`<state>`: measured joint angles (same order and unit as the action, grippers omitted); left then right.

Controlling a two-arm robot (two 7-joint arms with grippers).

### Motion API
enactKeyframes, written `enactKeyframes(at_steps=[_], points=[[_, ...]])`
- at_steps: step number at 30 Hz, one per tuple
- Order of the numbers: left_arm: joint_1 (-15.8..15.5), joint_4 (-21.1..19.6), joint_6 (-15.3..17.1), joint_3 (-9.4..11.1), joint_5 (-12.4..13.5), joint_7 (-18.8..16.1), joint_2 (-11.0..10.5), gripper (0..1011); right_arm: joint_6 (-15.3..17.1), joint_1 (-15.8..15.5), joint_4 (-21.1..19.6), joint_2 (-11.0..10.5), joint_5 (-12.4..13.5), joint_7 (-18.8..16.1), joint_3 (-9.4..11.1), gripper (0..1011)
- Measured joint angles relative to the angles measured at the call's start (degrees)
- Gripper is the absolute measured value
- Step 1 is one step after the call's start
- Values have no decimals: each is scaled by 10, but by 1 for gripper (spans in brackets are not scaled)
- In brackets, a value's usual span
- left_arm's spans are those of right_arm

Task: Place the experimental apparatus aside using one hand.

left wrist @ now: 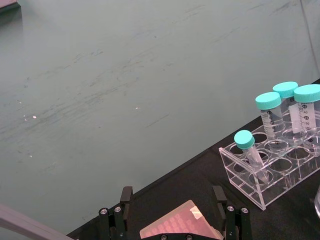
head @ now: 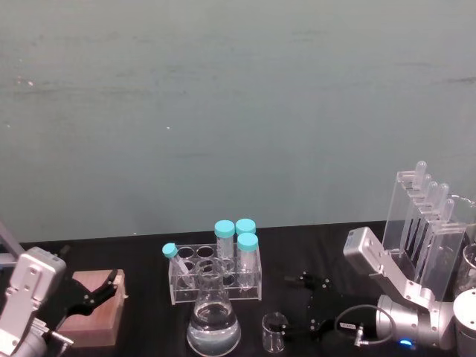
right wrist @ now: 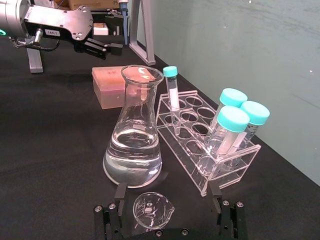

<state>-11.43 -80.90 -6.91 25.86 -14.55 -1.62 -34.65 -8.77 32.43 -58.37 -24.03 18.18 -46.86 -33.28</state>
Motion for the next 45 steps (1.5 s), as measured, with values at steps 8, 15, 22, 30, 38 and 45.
enactKeyframes(at_steps=[8, 15, 22, 30, 38, 45], points=[[0, 0, 0, 0, 0, 0, 0, 1000, 0, 7, 11, 3, -2, -4, -9, 1002], [0, 0, 0, 0, 0, 0, 0, 1000, -3, 17, 27, 8, -10, -8, -19, 1002], [0, 0, 0, 0, 0, 0, 0, 1000, -5, 29, 48, 15, -19, -11, -29, 1002], [0, 0, 0, 0, 0, 0, 0, 1000, -12, 43, 75, 27, -29, -15, -36, 1002], [0, 0, 0, 0, 0, 0, 0, 1000, -16, 53, 94, 36, -37, -19, -40, 1002], [0, 0, 0, 0, 0, 0, 0, 1000, -17, 57, 102, 40, -40, -24, -42, 1002]])
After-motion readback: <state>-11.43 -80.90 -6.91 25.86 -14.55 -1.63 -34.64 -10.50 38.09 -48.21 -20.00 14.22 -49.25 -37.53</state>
